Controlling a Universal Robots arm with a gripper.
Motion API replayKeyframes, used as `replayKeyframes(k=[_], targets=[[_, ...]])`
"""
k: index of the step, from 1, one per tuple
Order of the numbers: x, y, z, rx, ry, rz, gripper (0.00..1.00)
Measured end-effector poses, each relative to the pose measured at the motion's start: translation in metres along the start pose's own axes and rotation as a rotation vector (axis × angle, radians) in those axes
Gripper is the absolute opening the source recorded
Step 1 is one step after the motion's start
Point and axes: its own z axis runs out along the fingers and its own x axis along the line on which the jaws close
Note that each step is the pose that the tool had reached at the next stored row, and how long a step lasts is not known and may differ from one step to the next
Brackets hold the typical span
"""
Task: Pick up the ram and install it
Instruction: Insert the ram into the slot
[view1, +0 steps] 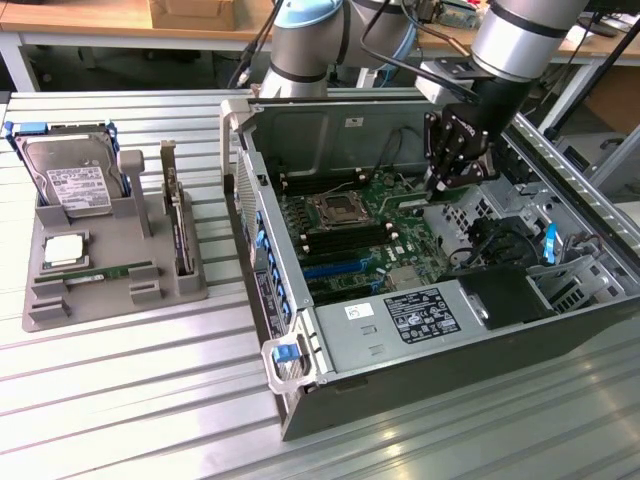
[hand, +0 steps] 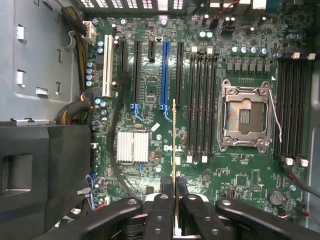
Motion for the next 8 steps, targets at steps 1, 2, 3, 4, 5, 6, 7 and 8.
replayKeyframes(k=[1,2,3,4,5,6,7,8], targets=[[0.0000,-0.0001,0.0012,0.0000,0.0001,0.000,0.13],[-0.0001,-0.0001,0.0024,0.0000,0.0001,0.000,0.13],[-0.0001,-0.0002,0.0035,0.0000,0.0000,0.000,0.13],[-0.0002,-0.0002,0.0048,0.0000,0.0000,0.000,0.13],[-0.0002,-0.0003,0.0061,0.0000,0.0000,0.000,0.13],[-0.0003,-0.0004,0.0073,0.0000,0.0000,0.000,0.13],[-0.0003,-0.0004,0.0086,0.0000,0.0000,0.000,0.13],[-0.0004,-0.0005,0.0098,0.0000,0.0000,0.000,0.13]])
